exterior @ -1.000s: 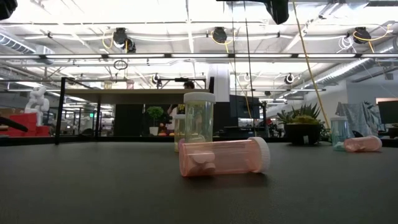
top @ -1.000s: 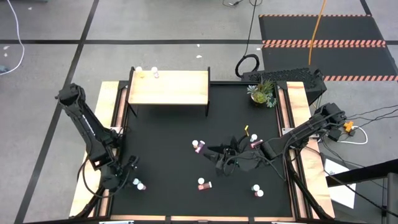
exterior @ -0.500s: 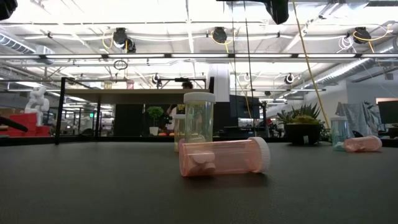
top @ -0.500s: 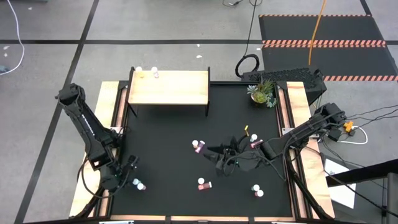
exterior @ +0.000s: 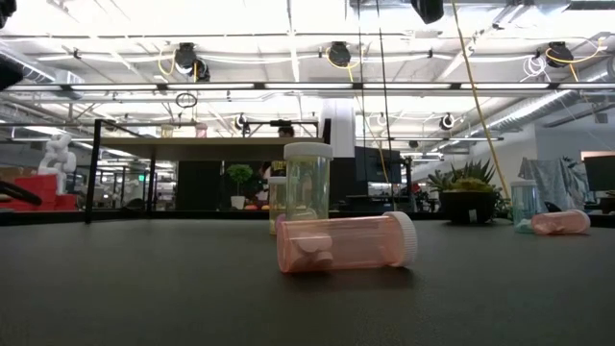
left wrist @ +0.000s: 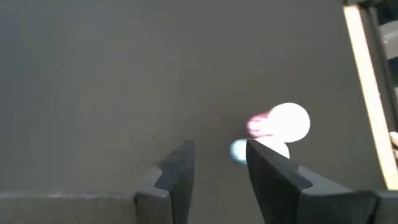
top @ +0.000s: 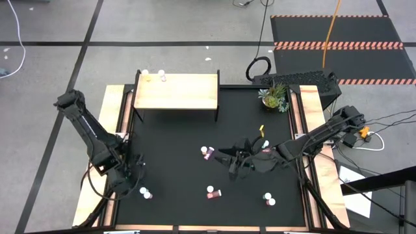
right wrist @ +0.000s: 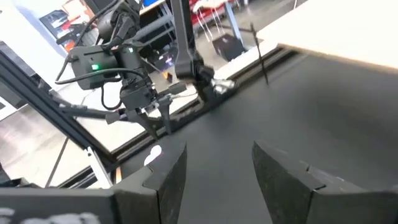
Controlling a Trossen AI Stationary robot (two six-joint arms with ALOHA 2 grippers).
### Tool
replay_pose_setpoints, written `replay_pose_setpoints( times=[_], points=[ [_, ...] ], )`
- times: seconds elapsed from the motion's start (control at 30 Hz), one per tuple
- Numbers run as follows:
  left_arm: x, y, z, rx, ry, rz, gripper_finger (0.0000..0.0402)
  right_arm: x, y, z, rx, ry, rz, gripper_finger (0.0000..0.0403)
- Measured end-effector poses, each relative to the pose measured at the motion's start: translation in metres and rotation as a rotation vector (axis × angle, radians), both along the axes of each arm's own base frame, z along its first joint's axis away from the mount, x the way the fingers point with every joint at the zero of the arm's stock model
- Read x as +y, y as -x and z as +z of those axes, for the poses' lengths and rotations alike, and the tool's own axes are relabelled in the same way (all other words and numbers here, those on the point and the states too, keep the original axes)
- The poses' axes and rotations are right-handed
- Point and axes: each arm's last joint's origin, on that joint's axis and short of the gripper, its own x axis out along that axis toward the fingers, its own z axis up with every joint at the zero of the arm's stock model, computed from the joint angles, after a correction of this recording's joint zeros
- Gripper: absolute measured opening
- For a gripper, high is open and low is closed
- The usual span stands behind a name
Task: Pick and place medicine bottles onto shelf by color
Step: Put the bottom left blue medicine bottle on the shelf
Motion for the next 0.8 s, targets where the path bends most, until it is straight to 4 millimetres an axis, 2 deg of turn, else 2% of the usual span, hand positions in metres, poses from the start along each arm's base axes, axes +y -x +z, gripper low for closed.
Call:
replay_pose_setpoints(
  times=[0.17, 0.3, 0.47, 0.67, 0.8],
  points=[
    [0.005, -0.006, 0.022, 0.031, -0.006, -0.06, 0.0145, -0.015, 0.01, 0.019, -0.02, 0.081, -0.005, 0.0176],
    [-0.002, -0.002, 0.021, 0.013, 0.016, -0.111, 0.0146, -0.023, 0.018, 0.025, 0.002, 0.11, -0.014, 0.0176],
    [-0.008, 0.011, 0.008, 0.033, 0.006, -0.153, 0.0178, -0.024, 0.021, 0.021, 0.049, 0.105, -0.014, 0.0176],
    [-0.018, 0.022, -0.017, -0.049, 0.052, -0.171, 0.0256, -0.019, 0.018, 0.015, 0.067, 0.061, 0.006, 0.0176],
    [-0.017, 0.023, -0.033, -0.065, 0.074, -0.137, 0.0298, -0.016, 0.018, 0.012, 0.075, 0.045, 0.008, 0.0176]
  ],
)
